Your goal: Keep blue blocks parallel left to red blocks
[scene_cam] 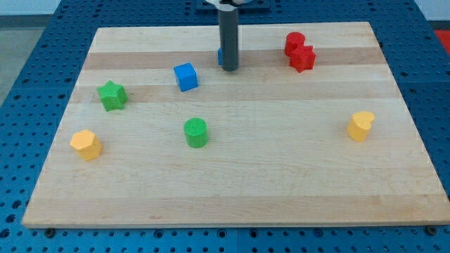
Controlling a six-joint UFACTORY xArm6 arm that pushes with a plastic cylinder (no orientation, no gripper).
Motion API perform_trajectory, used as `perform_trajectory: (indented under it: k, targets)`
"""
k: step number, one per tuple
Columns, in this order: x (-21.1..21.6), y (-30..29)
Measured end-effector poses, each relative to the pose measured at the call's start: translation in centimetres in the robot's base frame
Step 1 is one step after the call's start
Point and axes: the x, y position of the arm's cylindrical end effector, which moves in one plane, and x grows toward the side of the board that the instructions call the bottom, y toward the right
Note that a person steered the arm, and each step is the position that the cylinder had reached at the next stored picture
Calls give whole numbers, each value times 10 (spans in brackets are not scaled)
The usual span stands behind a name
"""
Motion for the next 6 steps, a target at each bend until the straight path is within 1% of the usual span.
perform_trajectory:
  k: [1,2,3,4,5,6]
  targets:
    - [45,10]
    - [82,-31]
    - [75,-89]
    - [31,-129]
    - [3,-148]
    - [20,-151]
